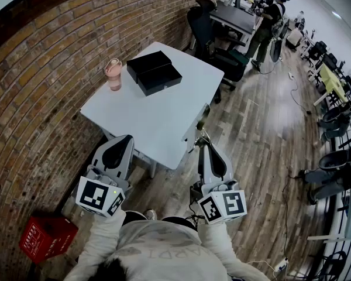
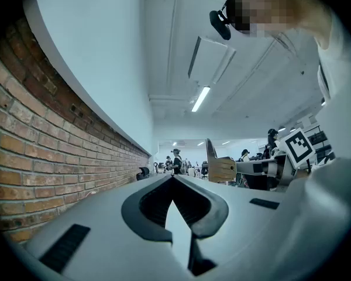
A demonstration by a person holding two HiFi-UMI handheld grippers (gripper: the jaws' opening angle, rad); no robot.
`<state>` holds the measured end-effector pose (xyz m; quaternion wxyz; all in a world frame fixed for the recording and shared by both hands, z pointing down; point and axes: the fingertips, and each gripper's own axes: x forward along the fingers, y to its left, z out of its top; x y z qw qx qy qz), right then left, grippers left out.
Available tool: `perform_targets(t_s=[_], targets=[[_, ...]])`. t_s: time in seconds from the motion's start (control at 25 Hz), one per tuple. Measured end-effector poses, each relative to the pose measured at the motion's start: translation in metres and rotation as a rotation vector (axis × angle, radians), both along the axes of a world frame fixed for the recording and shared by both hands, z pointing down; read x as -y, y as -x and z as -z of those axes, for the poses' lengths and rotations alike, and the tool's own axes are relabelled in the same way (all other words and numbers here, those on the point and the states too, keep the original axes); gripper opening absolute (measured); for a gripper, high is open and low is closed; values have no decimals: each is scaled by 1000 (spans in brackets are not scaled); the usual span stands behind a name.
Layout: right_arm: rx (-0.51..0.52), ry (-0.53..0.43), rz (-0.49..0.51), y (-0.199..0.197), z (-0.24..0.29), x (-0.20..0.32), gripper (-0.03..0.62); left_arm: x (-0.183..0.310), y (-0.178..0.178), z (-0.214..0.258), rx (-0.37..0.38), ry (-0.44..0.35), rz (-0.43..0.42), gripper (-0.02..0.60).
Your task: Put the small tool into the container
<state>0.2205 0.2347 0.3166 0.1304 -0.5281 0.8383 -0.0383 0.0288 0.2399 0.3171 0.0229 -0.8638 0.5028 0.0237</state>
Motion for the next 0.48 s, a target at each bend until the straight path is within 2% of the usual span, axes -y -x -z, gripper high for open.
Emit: perform_targets(t_s=[0.48], targets=[[-1, 0, -12, 9, 1, -3, 15, 0, 6, 0, -3, -2, -16, 3]])
